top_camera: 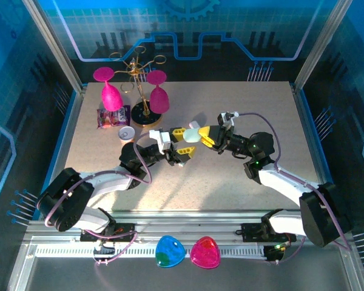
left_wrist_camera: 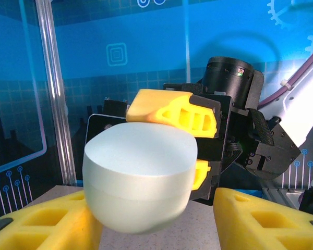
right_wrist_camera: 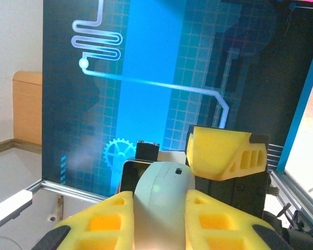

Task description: Insert the wireless bluetooth earbuds into the charging case

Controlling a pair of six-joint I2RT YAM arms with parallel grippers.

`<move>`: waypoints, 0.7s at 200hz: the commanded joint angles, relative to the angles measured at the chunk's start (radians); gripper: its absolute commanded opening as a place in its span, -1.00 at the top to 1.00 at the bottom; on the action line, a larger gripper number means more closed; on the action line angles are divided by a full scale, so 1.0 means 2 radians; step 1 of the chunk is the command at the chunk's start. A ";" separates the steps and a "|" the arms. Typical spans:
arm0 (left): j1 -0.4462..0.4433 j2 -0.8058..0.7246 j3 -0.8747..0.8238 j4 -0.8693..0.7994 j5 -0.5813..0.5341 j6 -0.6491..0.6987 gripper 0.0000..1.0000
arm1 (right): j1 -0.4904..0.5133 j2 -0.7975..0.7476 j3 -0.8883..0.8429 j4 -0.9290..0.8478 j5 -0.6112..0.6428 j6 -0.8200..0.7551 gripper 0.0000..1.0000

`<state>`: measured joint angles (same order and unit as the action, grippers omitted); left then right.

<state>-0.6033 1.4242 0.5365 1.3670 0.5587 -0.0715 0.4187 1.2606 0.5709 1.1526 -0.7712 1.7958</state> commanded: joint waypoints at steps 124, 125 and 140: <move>-0.003 0.004 0.020 0.018 0.022 0.016 0.14 | 0.001 -0.005 -0.009 0.005 0.000 -0.003 0.68; -0.003 0.004 0.021 0.018 0.022 0.016 0.14 | 0.001 -0.005 -0.009 0.005 0.000 -0.003 0.68; -0.003 0.006 0.020 0.018 0.023 0.017 0.11 | 0.001 -0.007 -0.007 0.005 0.001 -0.002 0.68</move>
<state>-0.6033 1.4261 0.5488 1.3678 0.5594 -0.0597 0.4183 1.2476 0.5613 1.1290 -0.7860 1.7855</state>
